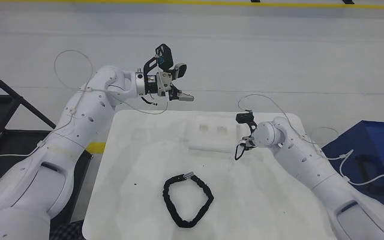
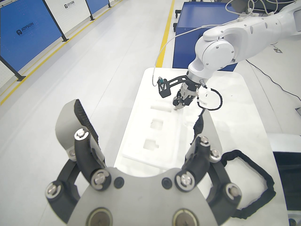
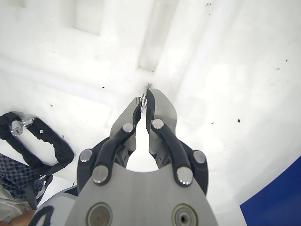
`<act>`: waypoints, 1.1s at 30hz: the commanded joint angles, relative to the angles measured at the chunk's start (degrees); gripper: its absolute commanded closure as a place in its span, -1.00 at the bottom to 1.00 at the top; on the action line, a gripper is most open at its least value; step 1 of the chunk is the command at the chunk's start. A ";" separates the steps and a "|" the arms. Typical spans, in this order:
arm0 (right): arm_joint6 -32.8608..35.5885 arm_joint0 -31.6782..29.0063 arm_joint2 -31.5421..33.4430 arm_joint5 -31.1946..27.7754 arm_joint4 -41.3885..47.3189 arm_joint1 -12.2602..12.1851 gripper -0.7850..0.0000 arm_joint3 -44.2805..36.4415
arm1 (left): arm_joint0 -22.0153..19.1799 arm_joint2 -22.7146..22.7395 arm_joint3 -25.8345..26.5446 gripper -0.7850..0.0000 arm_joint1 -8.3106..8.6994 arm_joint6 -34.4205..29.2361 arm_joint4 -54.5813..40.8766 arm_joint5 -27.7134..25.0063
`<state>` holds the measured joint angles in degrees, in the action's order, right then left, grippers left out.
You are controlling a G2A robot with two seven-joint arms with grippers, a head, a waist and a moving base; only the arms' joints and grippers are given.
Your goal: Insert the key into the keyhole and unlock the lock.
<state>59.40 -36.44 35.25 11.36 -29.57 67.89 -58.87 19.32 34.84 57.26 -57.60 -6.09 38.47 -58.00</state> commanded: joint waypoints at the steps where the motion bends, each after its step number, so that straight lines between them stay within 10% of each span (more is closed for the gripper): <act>1: -0.34 -0.18 0.33 -0.12 0.14 0.07 0.89 0.47 | 0.00 0.00 0.00 -1.00 0.00 0.00 0.00 0.00; 33: 1.79 0.27 2.41 -0.23 -4.15 1.87 1.00 0.62 | 0.00 0.00 0.00 -1.00 0.00 0.00 0.00 0.00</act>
<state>60.65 -36.25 37.49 11.03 -33.57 69.80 -57.94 19.32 34.84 57.26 -57.60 -6.09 38.47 -58.00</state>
